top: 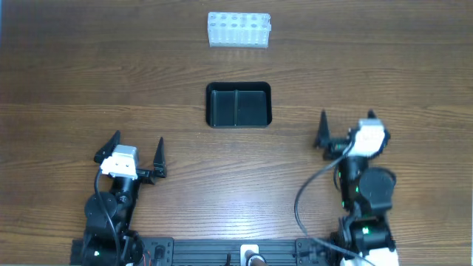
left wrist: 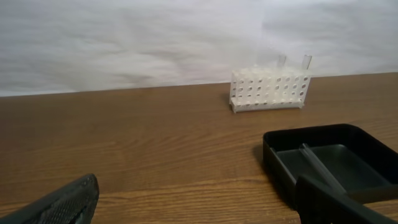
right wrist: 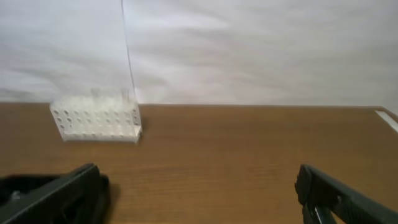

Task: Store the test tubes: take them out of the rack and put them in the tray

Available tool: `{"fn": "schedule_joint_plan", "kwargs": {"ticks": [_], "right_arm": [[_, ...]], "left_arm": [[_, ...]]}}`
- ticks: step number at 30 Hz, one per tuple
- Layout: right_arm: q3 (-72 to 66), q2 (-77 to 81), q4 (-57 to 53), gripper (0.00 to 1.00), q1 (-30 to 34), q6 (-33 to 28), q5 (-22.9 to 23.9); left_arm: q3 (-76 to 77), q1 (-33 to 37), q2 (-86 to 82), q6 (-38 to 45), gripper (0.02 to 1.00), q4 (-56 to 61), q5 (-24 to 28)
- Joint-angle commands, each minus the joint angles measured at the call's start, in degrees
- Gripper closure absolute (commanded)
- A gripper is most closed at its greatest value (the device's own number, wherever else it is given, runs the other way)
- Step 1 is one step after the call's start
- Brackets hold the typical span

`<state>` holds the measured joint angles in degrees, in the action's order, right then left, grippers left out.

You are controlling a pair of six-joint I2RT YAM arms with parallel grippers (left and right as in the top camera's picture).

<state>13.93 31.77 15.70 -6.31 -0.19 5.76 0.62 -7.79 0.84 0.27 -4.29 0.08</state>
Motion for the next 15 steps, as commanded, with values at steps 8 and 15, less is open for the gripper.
{"fn": "schedule_joint_plan", "kwargs": {"ticks": [8, 15], "right_arm": [[28.33, 41.53, 2.62, 0.007, -5.62, 0.35, -9.79], [50.47, 60.83, -10.78, 0.007, -11.82, 1.68, -9.55]], "left_arm": [[-0.28, 0.31, -0.57, 0.59, 0.018, -0.07, 0.79], [-0.28, 0.31, -0.57, 0.57, 0.020, -0.07, 0.79]]}}
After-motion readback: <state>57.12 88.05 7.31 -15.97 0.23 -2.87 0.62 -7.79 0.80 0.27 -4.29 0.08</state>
